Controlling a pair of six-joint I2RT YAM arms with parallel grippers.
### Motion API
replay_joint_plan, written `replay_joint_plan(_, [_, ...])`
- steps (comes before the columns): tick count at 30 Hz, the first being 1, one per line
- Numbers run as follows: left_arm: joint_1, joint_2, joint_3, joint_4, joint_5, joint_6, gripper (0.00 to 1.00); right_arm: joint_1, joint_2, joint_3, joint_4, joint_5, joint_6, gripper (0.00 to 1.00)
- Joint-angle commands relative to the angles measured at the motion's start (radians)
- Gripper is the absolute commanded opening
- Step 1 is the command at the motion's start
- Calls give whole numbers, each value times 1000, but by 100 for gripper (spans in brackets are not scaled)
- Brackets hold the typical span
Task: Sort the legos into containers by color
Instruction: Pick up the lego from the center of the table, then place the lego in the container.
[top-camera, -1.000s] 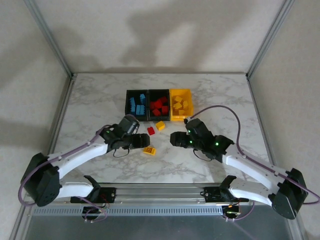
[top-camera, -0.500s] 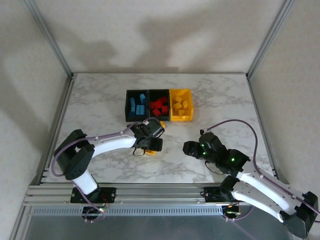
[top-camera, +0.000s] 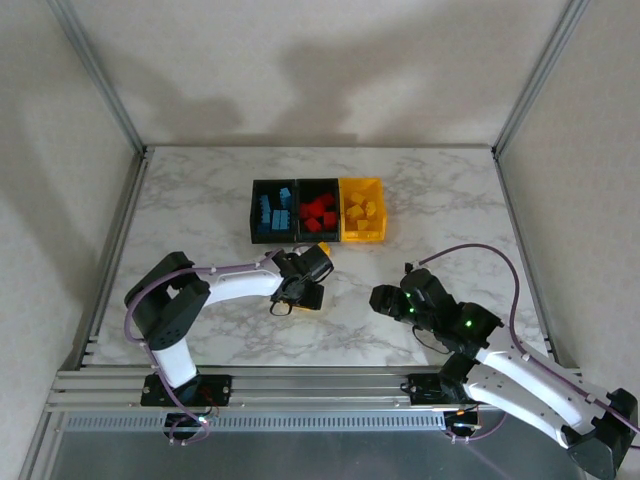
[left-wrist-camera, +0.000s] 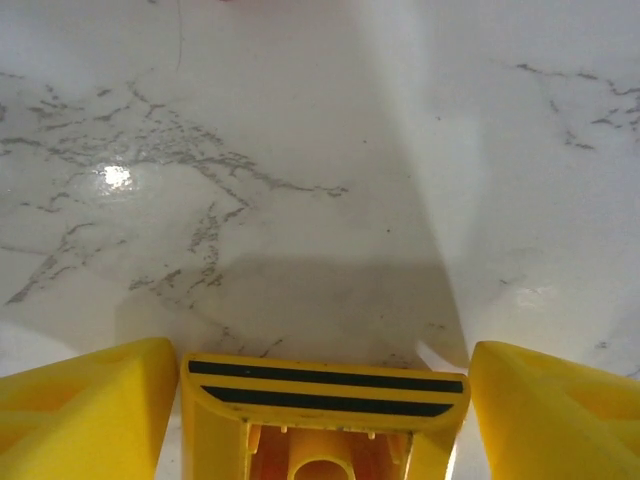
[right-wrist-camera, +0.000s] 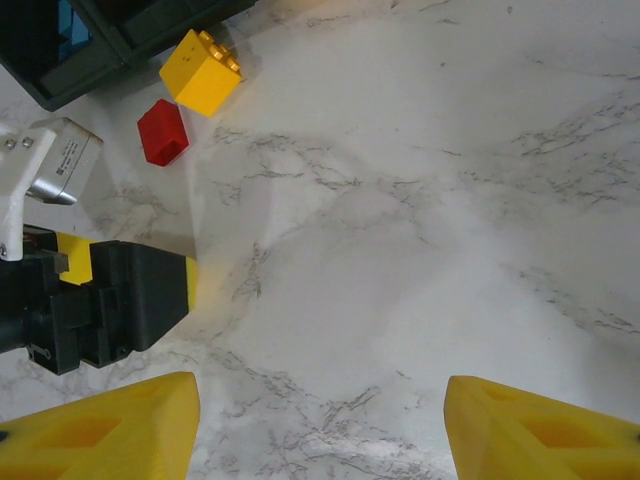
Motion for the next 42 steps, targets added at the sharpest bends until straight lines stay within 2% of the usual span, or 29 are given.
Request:
replay_joint_plan(1, [-8, 4, -29, -3, 18, 0, 70, 4, 1, -7, 3, 23, 8, 66])
replay_joint_plan(4, [-7, -12, -37, 3, 28, -2, 57, 5, 5, -13, 12, 25, 9, 65])
replay_joint_plan(7, [-7, -33, -28, 5, 29, -8, 52, 5, 9, -13, 16, 27, 10, 65])
replay_joint_plan(14, [6, -45, 111, -42, 13, 13, 52, 5, -23, -17, 7, 36, 24, 65])
replay_joint_plan(18, [29, -3, 250, -70, 10, 40, 52, 5, -63, -30, 17, 38, 36, 65])
replay_joint_plan(32, [104, 292, 797, -166, 45, 96, 52, -3, -89, -4, 91, 161, 21, 65])
replay_joint_plan(42, [153, 617, 1274, -265, 45, 78, 53, -28, -61, 3, 84, 140, 15, 66])
